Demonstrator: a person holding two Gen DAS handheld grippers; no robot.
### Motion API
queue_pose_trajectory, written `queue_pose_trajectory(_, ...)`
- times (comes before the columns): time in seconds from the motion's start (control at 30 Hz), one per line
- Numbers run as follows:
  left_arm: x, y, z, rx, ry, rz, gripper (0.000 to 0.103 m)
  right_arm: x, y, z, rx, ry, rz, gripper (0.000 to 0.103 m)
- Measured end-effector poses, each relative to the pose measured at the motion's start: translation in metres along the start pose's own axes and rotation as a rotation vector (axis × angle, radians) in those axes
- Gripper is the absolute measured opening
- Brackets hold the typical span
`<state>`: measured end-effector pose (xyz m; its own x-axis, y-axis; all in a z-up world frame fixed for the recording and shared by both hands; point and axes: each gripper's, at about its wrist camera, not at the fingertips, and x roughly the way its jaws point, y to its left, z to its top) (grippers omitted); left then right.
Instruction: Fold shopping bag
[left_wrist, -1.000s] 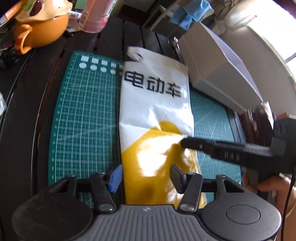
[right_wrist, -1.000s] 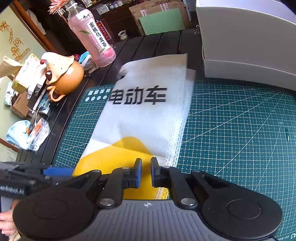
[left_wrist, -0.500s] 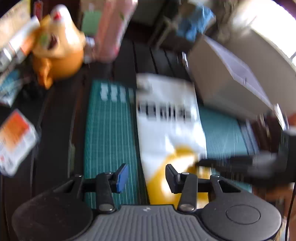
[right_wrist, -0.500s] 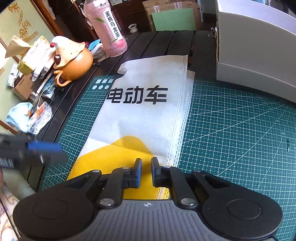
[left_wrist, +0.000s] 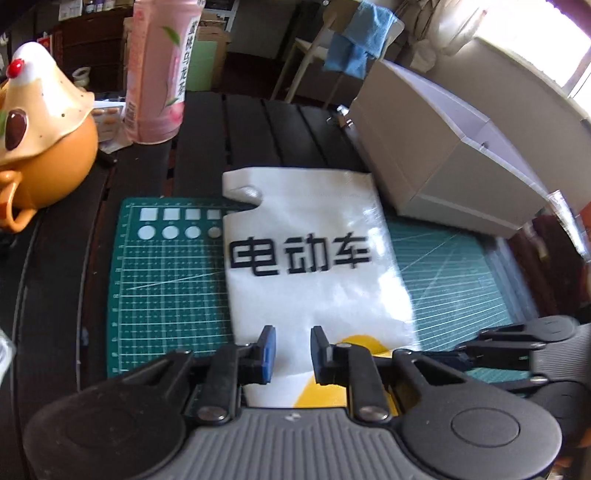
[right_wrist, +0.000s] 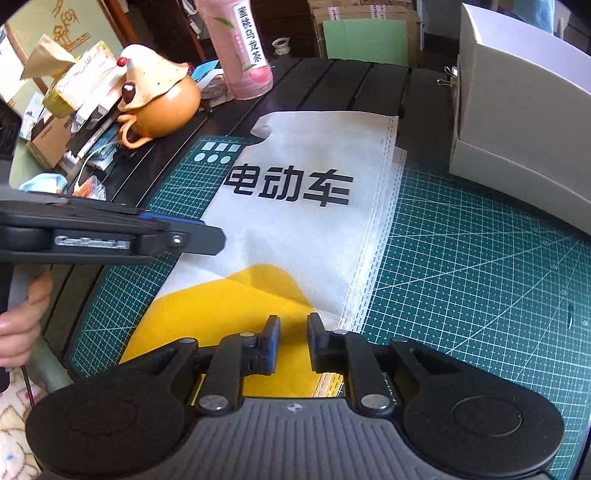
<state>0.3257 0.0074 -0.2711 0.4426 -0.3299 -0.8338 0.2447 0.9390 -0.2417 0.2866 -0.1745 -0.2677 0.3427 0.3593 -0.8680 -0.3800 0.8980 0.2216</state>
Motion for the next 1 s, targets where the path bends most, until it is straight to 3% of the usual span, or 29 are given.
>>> queue_pose_trajectory(0.07, 0.002, -0.003, -0.002, 0.021, 0.001, 0.005, 0.021, 0.001, 0.005, 0.000, -0.024, 0.004, -0.005, 0.028)
queue_pose_trajectory(0.17, 0.002, -0.008, -0.005, 0.053, -0.002, 0.007, 0.032, 0.002, 0.012, -0.001, -0.059, 0.002, -0.026, 0.029)
queue_pose_trajectory(0.23, 0.001, -0.007, -0.006, 0.046, -0.002, -0.005, 0.033, 0.002, 0.017, -0.002, -0.082, -0.003, -0.045, 0.029)
queue_pose_trajectory(0.37, 0.001, 0.007, -0.004, -0.030, 0.013, -0.067, 0.034, -0.005, 0.019, -0.006, -0.096, -0.020, -0.038, 0.034)
queue_pose_trajectory(0.47, 0.002, 0.023, -0.001, -0.116, 0.031, -0.130, 0.034, -0.031, 0.028, -0.013, -0.142, -0.088, -0.027, 0.038)
queue_pose_trajectory(0.57, 0.001, 0.027, 0.000, -0.137, 0.040, -0.148, 0.034, -0.066, 0.053, -0.028, -0.343, -0.184, -0.111, 0.055)
queue_pose_trajectory(0.67, 0.001, 0.020, 0.000, -0.096, 0.037, -0.125, 0.034, -0.093, 0.086, -0.053, -0.595, -0.262, -0.190, 0.062)
queue_pose_trajectory(0.8, -0.001, 0.009, -0.003, -0.031, 0.032, -0.089, 0.034, -0.095, 0.122, -0.086, -0.819, -0.219, -0.219, 0.062)
queue_pose_trajectory(1.0, 0.000, 0.015, -0.002, -0.064, 0.038, -0.111, 0.034, -0.072, 0.148, -0.118, -0.941, -0.120, -0.175, 0.058)
